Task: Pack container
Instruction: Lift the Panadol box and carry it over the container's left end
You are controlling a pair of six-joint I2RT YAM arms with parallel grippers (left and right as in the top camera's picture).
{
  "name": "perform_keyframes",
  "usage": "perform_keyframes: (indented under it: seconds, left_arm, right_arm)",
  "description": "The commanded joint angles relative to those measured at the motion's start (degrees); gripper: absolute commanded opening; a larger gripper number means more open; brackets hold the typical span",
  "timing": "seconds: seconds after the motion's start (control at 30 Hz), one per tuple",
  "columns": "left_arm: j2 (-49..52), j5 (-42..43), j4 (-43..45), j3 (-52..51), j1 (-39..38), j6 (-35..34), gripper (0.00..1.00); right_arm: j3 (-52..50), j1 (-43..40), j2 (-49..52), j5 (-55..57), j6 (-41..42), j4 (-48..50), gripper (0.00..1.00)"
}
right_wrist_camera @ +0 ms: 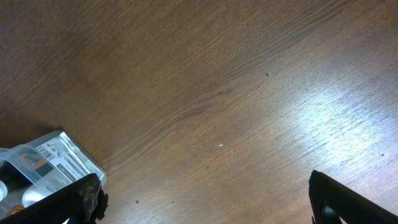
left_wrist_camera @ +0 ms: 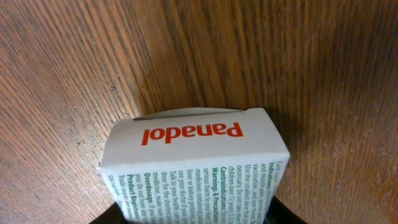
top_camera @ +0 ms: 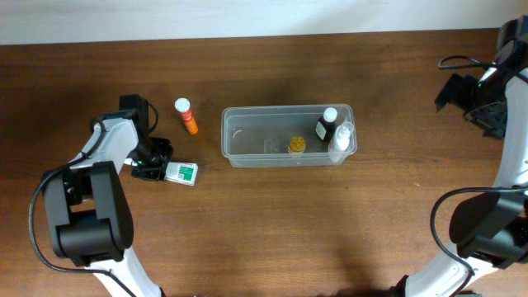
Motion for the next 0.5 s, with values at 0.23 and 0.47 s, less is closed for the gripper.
perform_keyframes:
  seconds: [0.23,0.47]
  left_arm:
    - [1.9,1.57,-0.31,0.2,2.34,2.01,0.43]
    - [1.55,1.7,-4.39,5.6,7.93,8.74,0.43]
  right_arm:
    - [0.13,-0.15,-0.42,-0.11,0.07,0.02,0.98]
    - [0.13,-0.15,-0.42,-0.11,0.07,0.02,0.98]
